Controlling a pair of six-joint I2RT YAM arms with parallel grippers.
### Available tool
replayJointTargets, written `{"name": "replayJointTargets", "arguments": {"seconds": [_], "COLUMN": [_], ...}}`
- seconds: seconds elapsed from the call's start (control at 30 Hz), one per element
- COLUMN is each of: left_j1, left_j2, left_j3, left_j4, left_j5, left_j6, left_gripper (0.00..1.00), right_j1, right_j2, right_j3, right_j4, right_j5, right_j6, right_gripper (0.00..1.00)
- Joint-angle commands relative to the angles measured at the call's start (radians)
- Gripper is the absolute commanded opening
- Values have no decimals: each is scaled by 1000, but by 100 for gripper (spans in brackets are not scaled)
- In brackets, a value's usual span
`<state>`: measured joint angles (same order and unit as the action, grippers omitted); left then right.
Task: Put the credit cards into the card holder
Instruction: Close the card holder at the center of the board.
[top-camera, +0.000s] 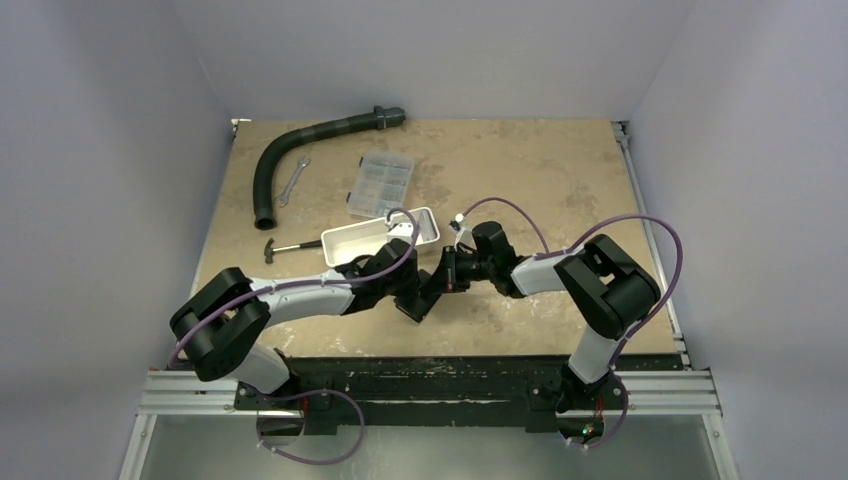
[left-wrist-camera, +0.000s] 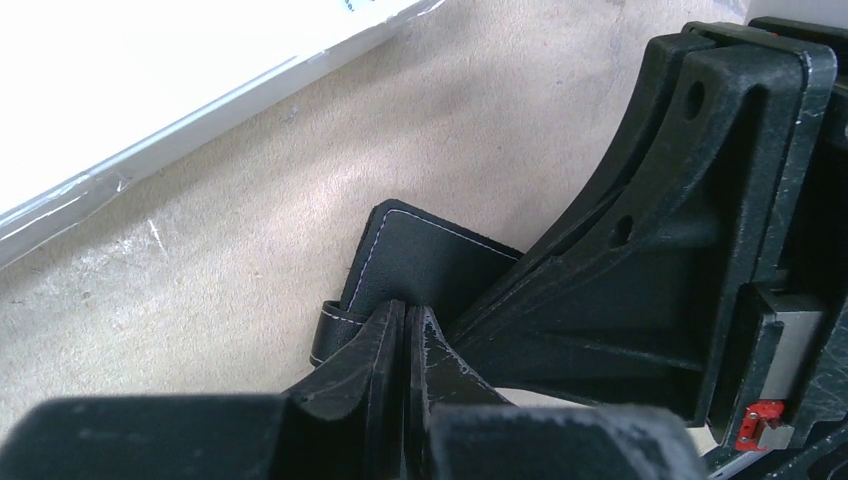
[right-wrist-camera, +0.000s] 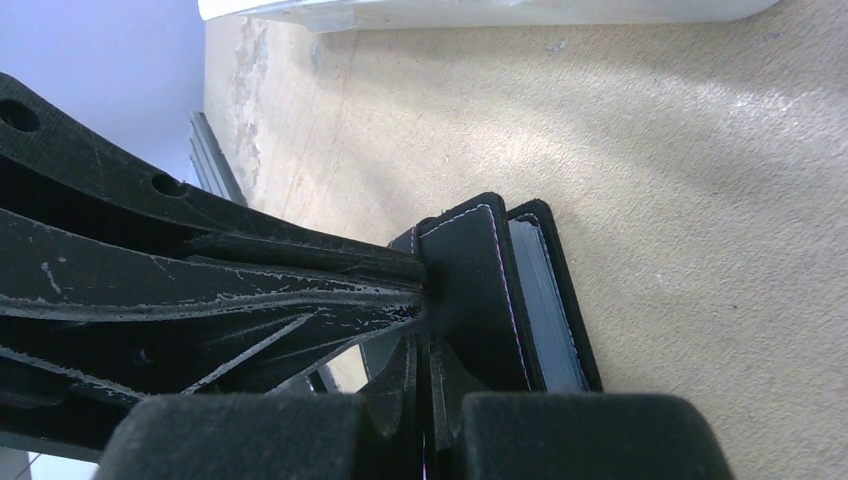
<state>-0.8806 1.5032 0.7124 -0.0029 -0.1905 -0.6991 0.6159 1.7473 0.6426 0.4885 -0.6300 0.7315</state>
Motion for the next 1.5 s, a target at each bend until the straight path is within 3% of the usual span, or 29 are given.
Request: {"name": "replayJointTargets", "arguments": {"seconds": [0.0,0.57,0.9,1.13,1.47], "left_j1": [-34,-100,-118,-118,-118], "left_j2": [39,55,113,50,88], "left_j3": [-84,-176,-276,-362,-428], "left_j4": [-84,-71,35,69,140], "left_j5": [75,20,36,23,57], "left_j6": [-43,-48,-159,-238,-272], "left_gripper": [0,0,0,0,0], "right_j1": [13,-34,-51,-63,-67], "right_j2": [49,70,57,44,42], "right_j3": [-26,-4,20,31,58], "right_j4": [-49,-89,-137,-162,-201], "right_j5": [108,119,141,146,153], "right_j6": [-29,-54,-72,-84,-102], "right_gripper": [0,0,0,0,0]}}
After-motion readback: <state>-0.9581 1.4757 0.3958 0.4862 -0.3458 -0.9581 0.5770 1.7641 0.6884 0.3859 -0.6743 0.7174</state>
